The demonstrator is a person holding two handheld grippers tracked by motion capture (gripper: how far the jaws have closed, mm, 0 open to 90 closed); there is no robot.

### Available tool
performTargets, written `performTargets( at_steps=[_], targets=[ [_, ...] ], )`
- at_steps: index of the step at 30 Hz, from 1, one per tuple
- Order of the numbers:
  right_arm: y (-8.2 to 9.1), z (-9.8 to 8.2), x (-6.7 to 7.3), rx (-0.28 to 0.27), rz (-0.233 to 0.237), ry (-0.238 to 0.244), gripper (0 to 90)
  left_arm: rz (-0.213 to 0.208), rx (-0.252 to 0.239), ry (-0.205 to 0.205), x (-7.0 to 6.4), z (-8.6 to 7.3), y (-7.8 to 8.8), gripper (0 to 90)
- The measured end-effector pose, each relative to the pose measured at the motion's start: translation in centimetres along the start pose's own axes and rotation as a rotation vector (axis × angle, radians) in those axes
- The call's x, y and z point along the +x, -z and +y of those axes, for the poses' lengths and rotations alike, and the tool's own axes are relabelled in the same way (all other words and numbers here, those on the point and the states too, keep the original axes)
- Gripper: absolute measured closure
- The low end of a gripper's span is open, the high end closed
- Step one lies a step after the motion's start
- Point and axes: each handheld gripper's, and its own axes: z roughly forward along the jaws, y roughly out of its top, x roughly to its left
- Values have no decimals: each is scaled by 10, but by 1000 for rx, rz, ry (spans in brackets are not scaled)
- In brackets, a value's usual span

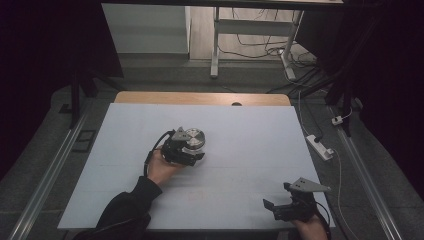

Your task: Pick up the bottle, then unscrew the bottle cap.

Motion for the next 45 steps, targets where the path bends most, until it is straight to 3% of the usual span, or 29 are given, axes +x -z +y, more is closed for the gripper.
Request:
performTargets(
  at_steps=[25, 36, 45],
  targets=[
    [0, 0, 1, -3, 4, 11, 0, -32, -24, -40, -32, 1, 42, 159],
    [1, 0, 1, -4, 4, 16, 0, -77, -9, -66, -49, -3, 49, 159],
    [1, 1, 3, -10, 10, 4, 0, -86, -8, -73, -56, -5, 50, 159]
  ],
)
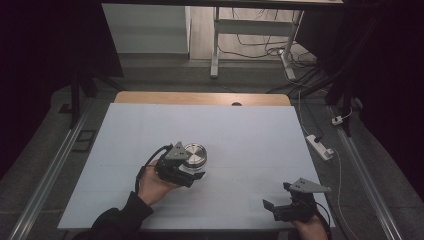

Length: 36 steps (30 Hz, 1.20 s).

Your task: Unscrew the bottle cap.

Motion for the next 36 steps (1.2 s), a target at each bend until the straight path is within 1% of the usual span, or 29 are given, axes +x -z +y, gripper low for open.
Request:
performTargets(
  at_steps=[2, 5, 9, 13, 18, 20, 21, 27, 28, 29, 30, 32, 36],
  targets=[
    [0, 1, 1, -2, -1, 6, 0, -3, -8, 10, -1, -1, 0, 159],
    [2, 4, 4, -11, 0, 17, 0, -4, -6, 8, -3, -2, 0, 159],
    [2, 8, 7, -21, 19, 17, 0, -6, -4, 7, -6, -3, 1, 159],
    [0, 12, 12, -22, 32, 34, 0, -12, 7, -1, -9, -4, 1, 159],
    [-3, 19, 19, -28, 50, 66, 0, -13, 5, -2, -13, -5, -1, 159],
    [-5, 22, 22, -27, 57, 82, 0, -16, 11, -9, -13, -4, -1, 159],
    [-6, 24, 23, -28, 59, 91, 0, -16, 9, -6, -14, -5, -1, 159],
    [-12, 36, 33, -33, 103, 124, 0, -22, 10, -7, -14, -5, -3, 159],
    [-15, 42, 37, -37, 125, 131, 0, -23, 10, -7, -14, -5, -3, 159],
    [-15, 42, 37, -37, 125, 131, 0, -23, 10, -7, -14, -5, -4, 159],
    [-18, 48, 41, -42, 143, 141, 0, -24, 10, -8, -14, -5, -4, 159],
    [-19, 51, 43, -47, 149, 146, 0, -26, 11, -8, -14, -5, -5, 159],
    [-24, 64, 50, -58, 179, 170, 0, -26, 9, -7, -15, -5, -6, 159]
  ],
)
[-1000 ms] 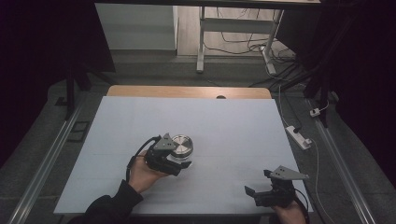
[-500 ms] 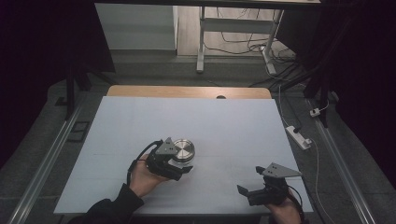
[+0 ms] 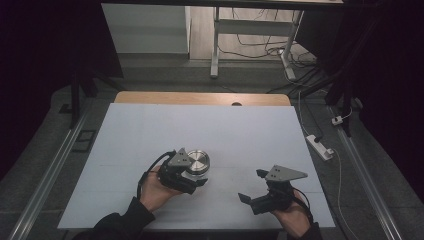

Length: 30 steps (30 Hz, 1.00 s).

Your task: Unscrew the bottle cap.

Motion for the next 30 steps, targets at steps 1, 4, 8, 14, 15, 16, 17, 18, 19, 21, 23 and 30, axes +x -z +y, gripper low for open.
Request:
performTargets(
  at_steps=[1, 4, 8, 14, 15, 16, 17, 18, 19, 21, 23, 30],
  targets=[
    [-2, 3, 1, -3, 4, 5, 0, 0, 1, 0, 0, 0, 0, 159],
    [-8, 10, 2, 2, 14, 18, 0, 4, 2, 1, 1, -1, -1, 159],
    [-17, 19, 3, 4, 23, 28, 0, 4, 2, 3, 2, -1, -2, 159],
    [-30, 33, 9, 26, 40, 65, 0, 4, 4, 5, 2, 0, -6, 159],
    [-32, 36, 11, 26, 35, 70, 0, 3, 5, 3, 2, 1, -7, 159],
    [-34, 38, 12, 29, 34, 74, 0, 4, 8, 1, 1, 1, -8, 160],
    [-36, 41, 14, 26, 38, 79, 0, 5, 10, 1, 1, 1, -8, 160],
    [-38, 43, 16, 24, 38, 80, 0, 7, 8, 2, 1, 1, -9, 159],
    [-40, 46, 17, 26, 39, 82, 0, 6, 9, 1, 1, 1, -10, 159],
    [-45, 50, 19, 34, 49, 88, 0, 7, 10, -1, 0, 1, -11, 160],
    [-50, 55, 20, 42, 51, 91, 0, 9, 11, -5, 0, 1, -11, 160],
    [-65, 69, 23, 46, 76, 82, 0, 8, 4, -3, -3, 2, -14, 160]
  ],
)
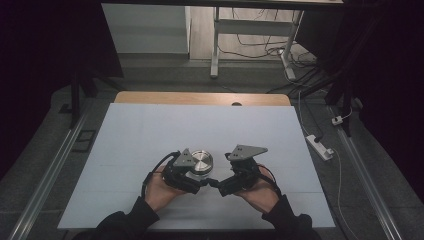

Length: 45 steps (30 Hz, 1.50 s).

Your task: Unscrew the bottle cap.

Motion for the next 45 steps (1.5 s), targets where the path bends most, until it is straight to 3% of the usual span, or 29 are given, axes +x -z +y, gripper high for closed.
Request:
performTargets(
  at_steps=[7, 15, 16, 22, 24, 26, 27, 29, 30, 31, 33, 34, 35, 38, 39, 41, 45],
  targets=[
    [-16, 13, 1, 16, 2, 2, 0, -5, 3, -8, -3, 1, -3, 159],
    [-29, 19, 2, 18, 15, -4, 100, -6, 3, -10, -5, 2, -4, 160],
    [-30, 20, 3, 18, 36, -4, 165, -9, 6, -14, -5, 2, -4, 160],
    [-29, 22, 4, 12, 53, 14, 178, -34, 4, -39, -3, 3, -1, 160],
    [-26, 24, 2, 15, 87, 51, 181, -55, -2, -44, -2, 3, 1, 160],
    [-23, 24, 0, 12, 124, 73, 186, -107, -13, -64, 3, 3, 5, 160],
    [-23, 24, 0, 12, 124, 73, 186, -107, -13, -64, 3, 3, 5, 160],
    [-20, 26, -4, 9, 182, 108, 192, -144, -11, -94, 4, 3, 7, 160],
    [-20, 26, -4, 9, 182, 108, 192, -144, -11, -94, 4, 3, 7, 160],
    [-19, 26, -7, 13, 229, 127, 192, -164, -8, -113, 4, 3, 8, 160],
    [-19, 26, -9, 19, 249, 136, 193, -179, -8, -120, 3, 3, 8, 160],
    [-19, 26, -12, 23, 288, 151, 192, -189, -11, -125, 3, 2, 7, 160],
    [-19, 25, -13, 27, 296, 136, 190, -191, -8, -127, 3, 2, 7, 159],
    [-21, 25, -12, 27, 266, 73, 145, -148, -10, -103, 2, 4, 6, 160],
    [-21, 25, -12, 27, 266, 73, 145, -148, -10, -103, 2, 4, 6, 159],
    [-24, 26, -4, 28, 187, 25, 110, -96, 3, -90, -1, 5, 5, 160],
    [-28, 27, 5, 9, 101, 28, 181, -72, 14, -86, -5, 5, 2, 160]
  ],
)
